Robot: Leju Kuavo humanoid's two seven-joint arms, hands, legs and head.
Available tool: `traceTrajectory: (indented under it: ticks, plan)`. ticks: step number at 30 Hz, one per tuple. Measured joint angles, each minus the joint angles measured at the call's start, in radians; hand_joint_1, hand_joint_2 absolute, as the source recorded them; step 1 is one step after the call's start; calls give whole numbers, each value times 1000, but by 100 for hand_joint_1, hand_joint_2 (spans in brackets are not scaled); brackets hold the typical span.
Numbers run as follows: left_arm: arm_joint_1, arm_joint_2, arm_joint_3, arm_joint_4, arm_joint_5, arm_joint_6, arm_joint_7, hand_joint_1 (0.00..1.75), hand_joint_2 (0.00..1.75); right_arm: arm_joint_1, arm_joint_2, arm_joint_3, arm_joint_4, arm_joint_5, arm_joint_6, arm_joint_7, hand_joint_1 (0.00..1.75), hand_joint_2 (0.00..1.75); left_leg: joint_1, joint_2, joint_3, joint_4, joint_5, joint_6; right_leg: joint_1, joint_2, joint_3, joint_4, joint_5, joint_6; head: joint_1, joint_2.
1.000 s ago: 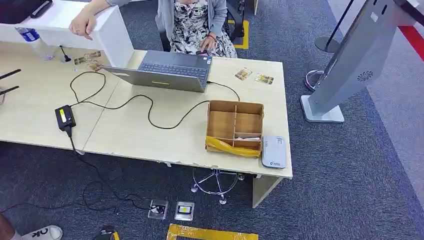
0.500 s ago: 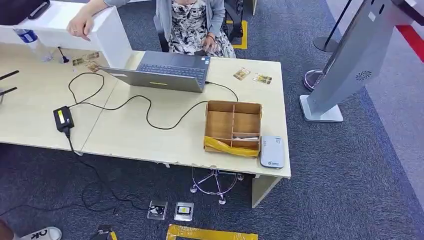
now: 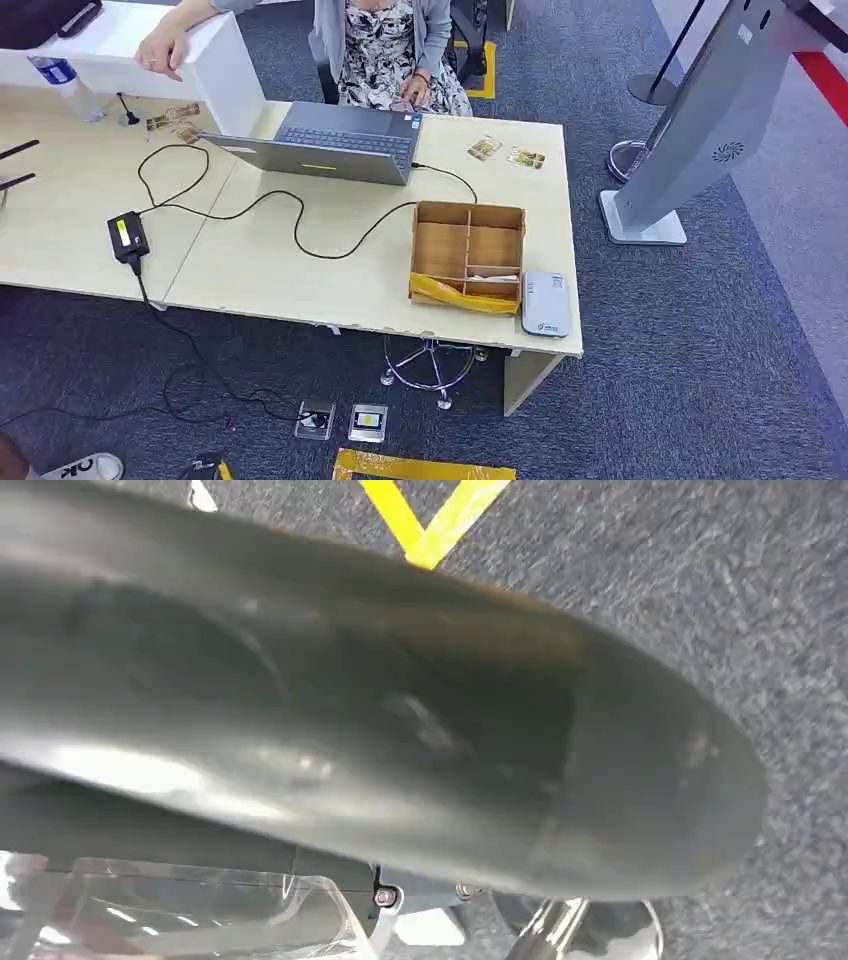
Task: Pass the card to the sensor for recognition and then transmit it.
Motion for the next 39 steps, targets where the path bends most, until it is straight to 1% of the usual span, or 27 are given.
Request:
traceTrajectory:
  ticks: [4,9,12,16,22,25,28,31,35,39]
  plan:
    - [3,8,1,0,6,3,0,0,0,2,11,-6,0,1,10,-15,0,0,0,0,0,0,0,0,0,0,0,0,0,0,-1,0]
    - [5,11,1,0,-16,39,-2,0,0,3,24,-8,0,5,11,-23,0,0,0,0,0,0,0,0,0,0,0,0,0,0,0,0]
    - [5,14,1,0,-17,46,-3,0,0,3,30,-11,1,5,18,-25,0,0,0,0,0,0,0,0,0,0,0,0,0,0,0,0]
    - [6,15,1,0,-12,45,2,0,0,3,35,-14,2,5,22,-31,0,0,0,0,0,0,0,0,0,0,0,0,0,0,0,0]
    - [8,18,1,0,6,8,4,0,0,4,39,-15,3,5,22,-32,0,0,0,0,0,0,0,0,0,0,0,0,0,0,0,0]
    - [8,23,1,0,15,11,4,0,0,4,40,-15,3,12,33,-34,0,0,0,0,0,0,0,0,0,0,0,0,0,0,-1,0]
    - [9,23,1,0,23,27,7,0,0,5,41,-14,4,21,55,-53,0,0,0,0,0,0,0,0,0,0,0,0,0,0,0,0]
    - [10,23,4,0,26,31,7,0,0,5,41,-15,4,21,63,-61,0,0,0,0,0,0,0,0,0,0,0,0,0,0,0,0]
    - [10,23,8,0,16,43,26,0,0,5,42,-15,5,17,42,-44,0,0,0,0,0,0,0,0,0,0,0,0,0,0,0,0]
    - [11,23,8,0,11,57,39,0,0,5,42,-15,6,19,43,-32,0,0,0,0,0,0,0,0,0,0,0,0,0,0,0,0]
